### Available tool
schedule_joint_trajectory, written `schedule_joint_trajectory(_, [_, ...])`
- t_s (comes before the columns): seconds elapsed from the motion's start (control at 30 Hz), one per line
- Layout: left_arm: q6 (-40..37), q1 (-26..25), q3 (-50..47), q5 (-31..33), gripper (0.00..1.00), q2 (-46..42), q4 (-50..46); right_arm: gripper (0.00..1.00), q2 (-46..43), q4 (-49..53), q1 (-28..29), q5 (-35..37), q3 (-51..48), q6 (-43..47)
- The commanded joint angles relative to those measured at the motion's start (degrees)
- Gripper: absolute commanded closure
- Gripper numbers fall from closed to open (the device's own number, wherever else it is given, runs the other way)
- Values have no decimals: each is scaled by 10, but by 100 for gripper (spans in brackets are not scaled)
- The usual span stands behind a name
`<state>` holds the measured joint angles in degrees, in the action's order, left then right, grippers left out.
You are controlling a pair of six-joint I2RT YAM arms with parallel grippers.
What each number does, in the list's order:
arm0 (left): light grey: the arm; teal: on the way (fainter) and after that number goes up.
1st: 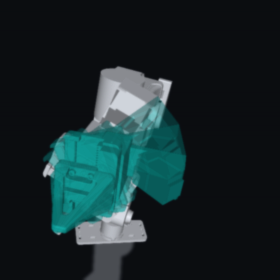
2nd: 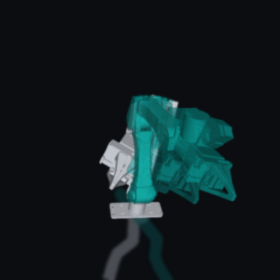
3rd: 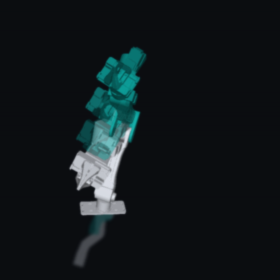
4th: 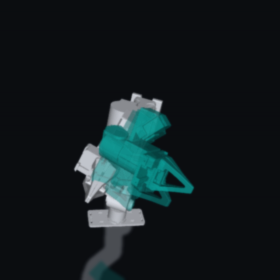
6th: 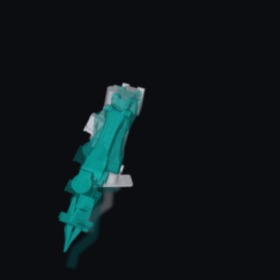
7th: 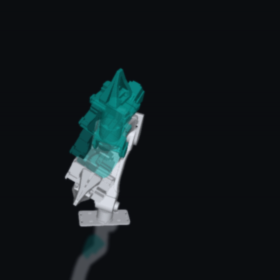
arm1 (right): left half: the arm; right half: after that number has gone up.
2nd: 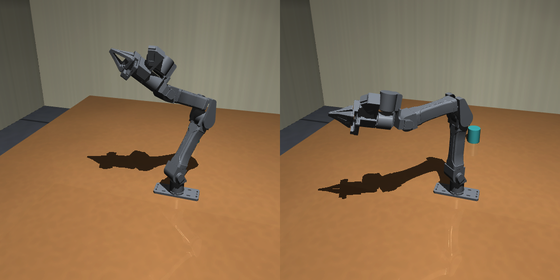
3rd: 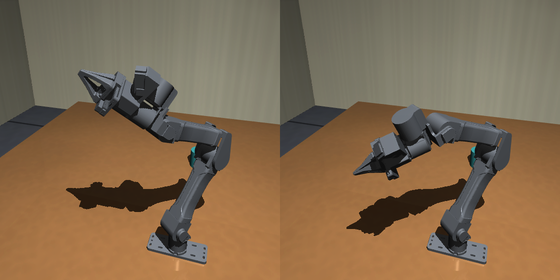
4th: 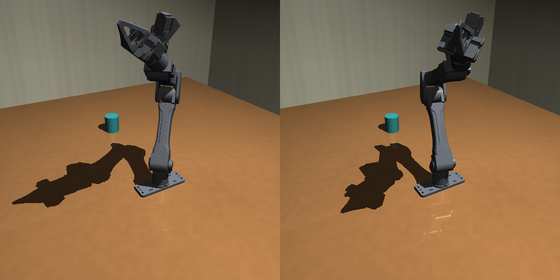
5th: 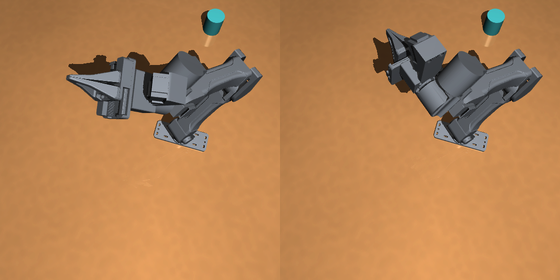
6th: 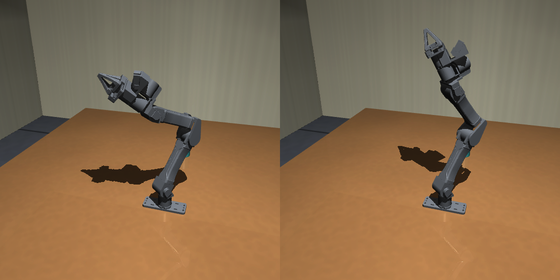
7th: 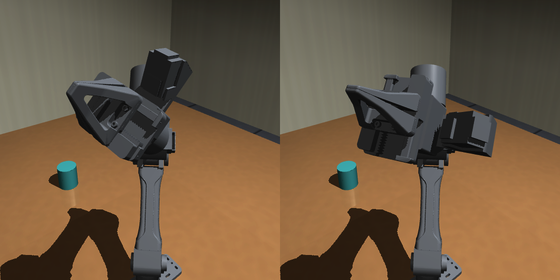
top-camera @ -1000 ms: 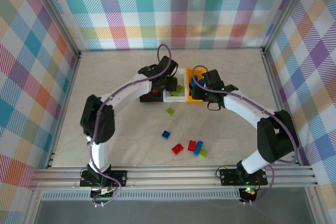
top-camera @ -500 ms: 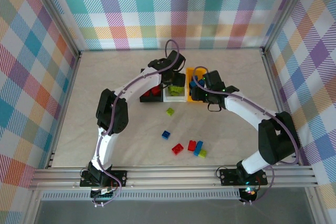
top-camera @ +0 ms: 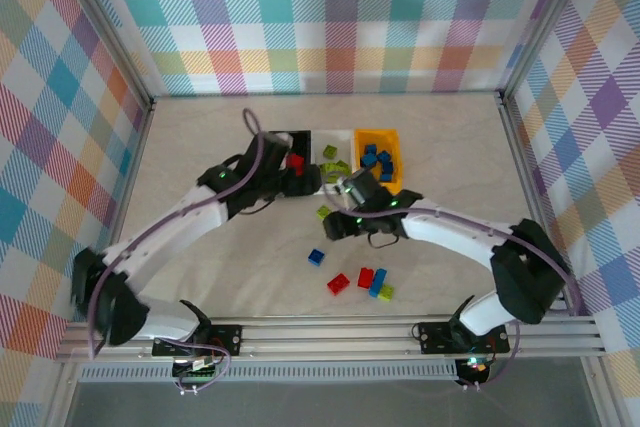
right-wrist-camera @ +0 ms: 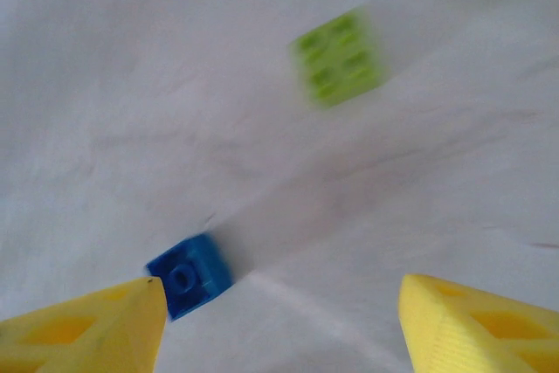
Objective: Sort the legos into containers by color
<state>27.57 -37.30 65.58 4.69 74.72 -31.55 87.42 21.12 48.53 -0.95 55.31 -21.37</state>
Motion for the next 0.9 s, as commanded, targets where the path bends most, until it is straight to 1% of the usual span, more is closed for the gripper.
schedule_joint_trajectory(0.0, [31, 7, -71, 38, 0, -72, -9, 29, 61, 18, 58, 17, 34, 30])
schedule_joint_trajectory(0.1, [46, 17, -131, 64, 0, -141, -31, 29, 114, 18, 91, 53, 67, 37])
schedule_joint_trajectory(0.17, [58, 29, -164, 66, 0, -177, -39, 28, 138, 19, 100, 71, 83, 43])
schedule_joint_trajectory(0.27, [69, 48, -202, 48, 0, -211, -39, 30, 167, 28, 107, 96, 103, 46])
schedule_joint_trajectory(0.43, [78, 62, -231, 41, 0, -220, -36, 36, 182, 39, 119, 102, 109, 47])
schedule_joint_trajectory(0.67, [80, 78, -239, 26, 0, -222, -27, 34, 178, 47, 135, 95, 98, 37])
schedule_joint_trajectory(0.77, [81, 82, -241, 23, 0, -222, -25, 39, 178, 45, 138, 101, 90, 34])
schedule_joint_trajectory(0.87, [82, 84, -242, 21, 0, -222, -24, 50, 177, 42, 138, 113, 87, 31])
